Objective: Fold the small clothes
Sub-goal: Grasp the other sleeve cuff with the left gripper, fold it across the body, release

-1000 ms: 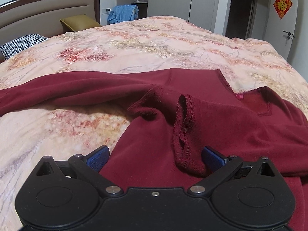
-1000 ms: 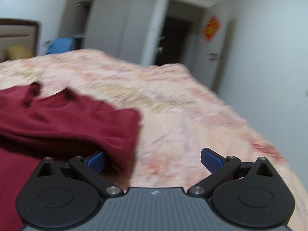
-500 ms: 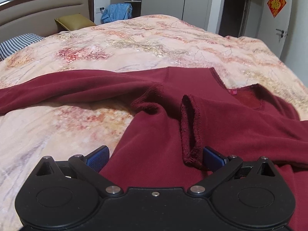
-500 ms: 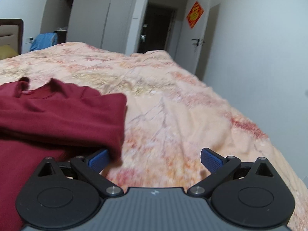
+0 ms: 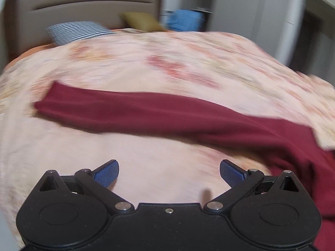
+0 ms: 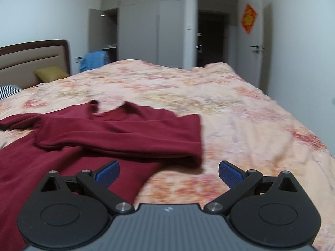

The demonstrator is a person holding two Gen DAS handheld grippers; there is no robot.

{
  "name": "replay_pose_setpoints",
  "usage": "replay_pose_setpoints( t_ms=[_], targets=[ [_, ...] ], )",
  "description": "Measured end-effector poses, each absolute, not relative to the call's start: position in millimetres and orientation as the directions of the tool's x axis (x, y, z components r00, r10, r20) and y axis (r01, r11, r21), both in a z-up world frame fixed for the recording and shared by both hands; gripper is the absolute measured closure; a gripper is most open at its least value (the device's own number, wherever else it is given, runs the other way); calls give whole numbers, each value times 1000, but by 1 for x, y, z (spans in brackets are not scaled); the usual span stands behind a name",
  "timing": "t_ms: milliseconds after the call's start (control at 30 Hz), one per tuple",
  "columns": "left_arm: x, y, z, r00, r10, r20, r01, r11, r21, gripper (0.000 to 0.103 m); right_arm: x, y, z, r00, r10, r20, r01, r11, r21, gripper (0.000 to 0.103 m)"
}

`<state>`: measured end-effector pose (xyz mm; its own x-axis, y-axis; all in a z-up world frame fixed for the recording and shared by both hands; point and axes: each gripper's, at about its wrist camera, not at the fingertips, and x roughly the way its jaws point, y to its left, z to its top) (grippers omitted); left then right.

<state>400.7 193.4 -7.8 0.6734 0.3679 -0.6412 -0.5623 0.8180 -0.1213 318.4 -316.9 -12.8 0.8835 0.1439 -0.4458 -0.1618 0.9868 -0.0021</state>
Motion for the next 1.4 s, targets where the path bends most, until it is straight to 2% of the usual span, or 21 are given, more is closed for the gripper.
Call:
replay_pose_setpoints(
  t_ms=[167, 333, 433, 500, 533, 600, 667, 800, 1000, 1167, 1300, 1400],
  targets=[
    [388, 267, -13, 617, 467, -634, -697, 698, -164, 3, 308, -291, -15, 874, 201, -443, -224, 975, -1, 0],
    [380, 325, -17, 596, 509, -621, -771, 578, -267, 21, 299, -274, -14, 870, 227, -439, -249, 968, 7, 0],
    [388, 341, -16, 591, 544, -597, -788, 548, -281, 39, 296, -265, -16, 862, 229, -451, -254, 967, 5, 0],
    [393, 348, -16, 577, 561, -594, -803, 522, -286, 62, 297, -262, -18, 857, 222, -465, -250, 968, 1, 0],
    [395, 350, -16, 570, 571, -591, -810, 510, -289, 68, 296, -260, -19, 854, 219, -472, -249, 969, 0, 0],
    [396, 351, -15, 563, 590, -579, -819, 490, -297, 86, 295, -258, -20, 848, 219, -482, -251, 968, -2, 0],
    [394, 353, -12, 573, 605, -553, -816, 482, -319, 95, 293, -256, -21, 845, 218, -489, -254, 967, -9, 0],
    [391, 349, 9, 611, 646, -457, -792, 507, -342, 97, 290, -254, -22, 840, 219, -496, -264, 964, -22, 0],
    [390, 351, 73, 662, 682, -311, -748, 577, -328, 97, 285, -256, -19, 844, 229, -484, -273, 962, -21, 0],
    [398, 342, 86, 662, 674, -327, -747, 628, -218, 97, 282, -256, -21, 836, 253, -486, -288, 958, 3, 0],
    [400, 335, 82, 675, 651, -347, -735, 635, -238, 97, 282, -253, -26, 822, 271, -501, -302, 953, 20, 0],
    [403, 317, 95, 710, 633, -308, -702, 672, -235, 97, 279, -253, -25, 827, 282, -486, -311, 950, 22, 0]
  ],
)
